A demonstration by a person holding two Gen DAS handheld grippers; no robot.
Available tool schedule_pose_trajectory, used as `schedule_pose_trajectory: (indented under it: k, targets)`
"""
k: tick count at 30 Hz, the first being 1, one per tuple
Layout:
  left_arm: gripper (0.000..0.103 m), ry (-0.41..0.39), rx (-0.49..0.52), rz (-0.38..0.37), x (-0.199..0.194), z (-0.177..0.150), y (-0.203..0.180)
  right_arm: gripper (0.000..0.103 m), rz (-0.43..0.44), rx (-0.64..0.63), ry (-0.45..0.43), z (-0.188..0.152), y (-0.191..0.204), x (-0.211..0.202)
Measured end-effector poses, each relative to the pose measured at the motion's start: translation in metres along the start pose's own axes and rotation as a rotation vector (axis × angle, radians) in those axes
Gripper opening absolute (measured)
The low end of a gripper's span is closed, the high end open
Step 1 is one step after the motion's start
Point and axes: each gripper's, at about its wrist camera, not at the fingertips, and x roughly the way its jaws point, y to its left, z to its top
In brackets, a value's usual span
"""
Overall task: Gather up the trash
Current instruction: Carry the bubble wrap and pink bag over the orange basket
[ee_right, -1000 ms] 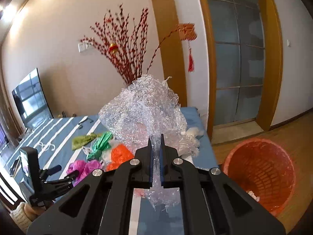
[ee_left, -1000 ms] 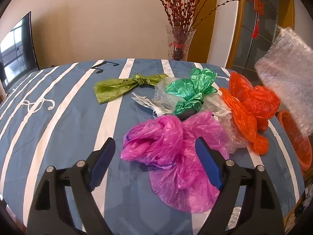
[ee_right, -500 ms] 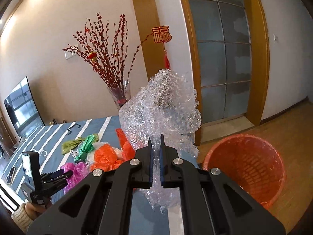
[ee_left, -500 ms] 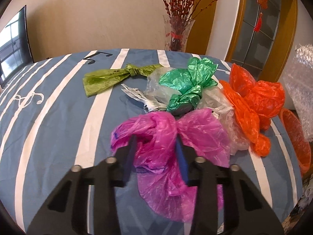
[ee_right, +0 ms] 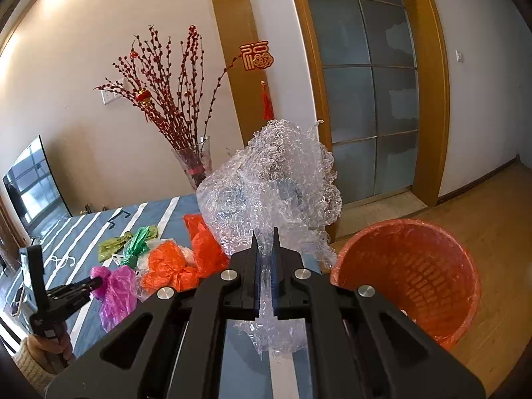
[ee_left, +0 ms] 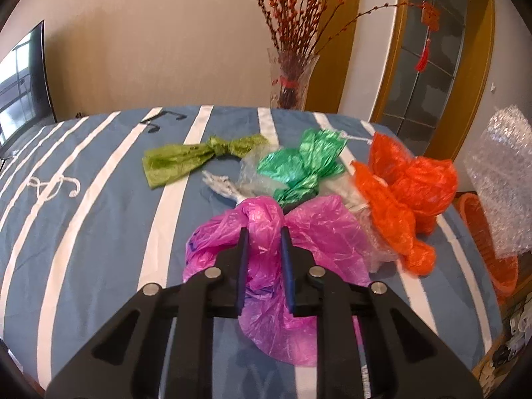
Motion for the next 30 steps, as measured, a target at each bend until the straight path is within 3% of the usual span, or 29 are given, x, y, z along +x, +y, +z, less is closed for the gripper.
schedule_pose_trajectory:
  k: [19,30]
  targets:
    - [0.016,-0.139,0.044,-0.132,-0.071,0.04,-0.061,0.005,-0.04,0.061,-0.019,-0.006,-0.041,-0.016]
    - [0.014,-0.157,0.078,-0.205,-0.075,0.053,-0.091,0.005,-0.06,0.086,-0.026,-0.007,-0.055,-0.02]
